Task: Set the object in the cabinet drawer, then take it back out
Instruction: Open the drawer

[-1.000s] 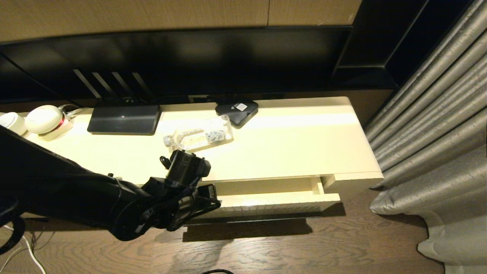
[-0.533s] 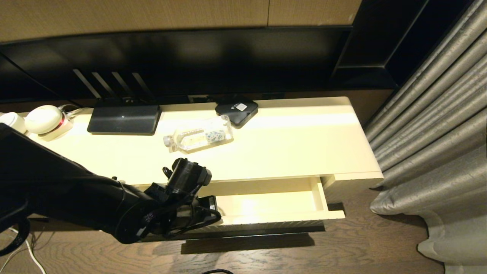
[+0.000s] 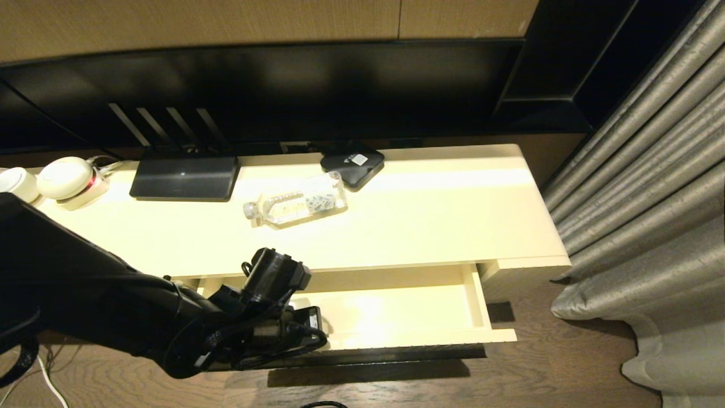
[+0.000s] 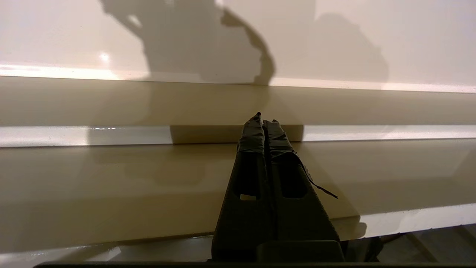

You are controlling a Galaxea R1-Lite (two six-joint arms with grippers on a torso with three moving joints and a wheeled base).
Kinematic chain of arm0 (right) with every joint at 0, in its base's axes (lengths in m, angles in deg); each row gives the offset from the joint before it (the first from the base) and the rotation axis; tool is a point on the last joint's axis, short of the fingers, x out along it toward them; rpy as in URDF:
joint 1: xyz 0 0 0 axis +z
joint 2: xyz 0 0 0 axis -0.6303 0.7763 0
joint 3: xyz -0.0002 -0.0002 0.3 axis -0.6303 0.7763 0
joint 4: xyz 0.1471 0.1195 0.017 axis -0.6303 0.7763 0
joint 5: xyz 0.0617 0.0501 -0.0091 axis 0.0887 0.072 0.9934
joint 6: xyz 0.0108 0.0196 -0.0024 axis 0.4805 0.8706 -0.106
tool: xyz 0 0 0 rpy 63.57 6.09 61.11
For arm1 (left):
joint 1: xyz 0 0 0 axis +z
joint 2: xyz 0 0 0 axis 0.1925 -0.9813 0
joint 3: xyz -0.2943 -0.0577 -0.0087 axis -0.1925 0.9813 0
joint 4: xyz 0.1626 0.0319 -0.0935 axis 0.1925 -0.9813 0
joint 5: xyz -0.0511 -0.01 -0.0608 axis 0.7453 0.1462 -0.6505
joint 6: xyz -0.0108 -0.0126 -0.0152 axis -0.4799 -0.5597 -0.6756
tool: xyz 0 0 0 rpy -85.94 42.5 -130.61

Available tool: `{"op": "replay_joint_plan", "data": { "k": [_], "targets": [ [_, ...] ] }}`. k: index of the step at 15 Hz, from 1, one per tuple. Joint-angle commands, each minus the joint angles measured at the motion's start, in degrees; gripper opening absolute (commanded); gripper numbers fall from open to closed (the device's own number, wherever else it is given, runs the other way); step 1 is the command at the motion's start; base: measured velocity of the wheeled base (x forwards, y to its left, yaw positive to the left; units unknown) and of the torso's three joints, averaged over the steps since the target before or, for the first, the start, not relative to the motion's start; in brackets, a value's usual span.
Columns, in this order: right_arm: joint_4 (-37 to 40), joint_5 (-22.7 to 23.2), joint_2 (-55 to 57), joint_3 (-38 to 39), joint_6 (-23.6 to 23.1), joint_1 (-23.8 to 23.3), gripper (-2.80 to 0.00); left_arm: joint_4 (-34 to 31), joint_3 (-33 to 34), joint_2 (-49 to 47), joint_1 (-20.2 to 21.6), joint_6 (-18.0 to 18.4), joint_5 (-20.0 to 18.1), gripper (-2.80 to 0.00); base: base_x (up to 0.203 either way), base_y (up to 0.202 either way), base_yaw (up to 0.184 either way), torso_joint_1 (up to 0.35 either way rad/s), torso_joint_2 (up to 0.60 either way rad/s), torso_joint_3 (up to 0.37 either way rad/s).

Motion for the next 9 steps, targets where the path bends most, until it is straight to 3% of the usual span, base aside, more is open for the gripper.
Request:
{"op": "replay_joint_plan", "data": {
  "k": [1,3,9],
  "targets": [
    [0.00,0.05,0.06,0.01,0.00,0.02,-2.80,-0.45,1.58,0.19,-0.56,-0.25,-1.76,-2.80,0.000,0.000,0.000,0.000,0.00,0.000],
    [0.00,0.00,0.06,0.08,0.00,0.02,-2.80,-0.41,3.12,0.62,-1.11,-0.28,-3.60,-2.80,0.000,0.000,0.000,0.000,0.00,0.000],
    [0.00,0.06,0.06,0.00,0.00,0.02,-2.80,-0.22,6.17,0.61,-2.21,-0.15,-3.92,-2.80,0.000,0.000,0.000,0.000,0.00,0.000]
  ]
}}
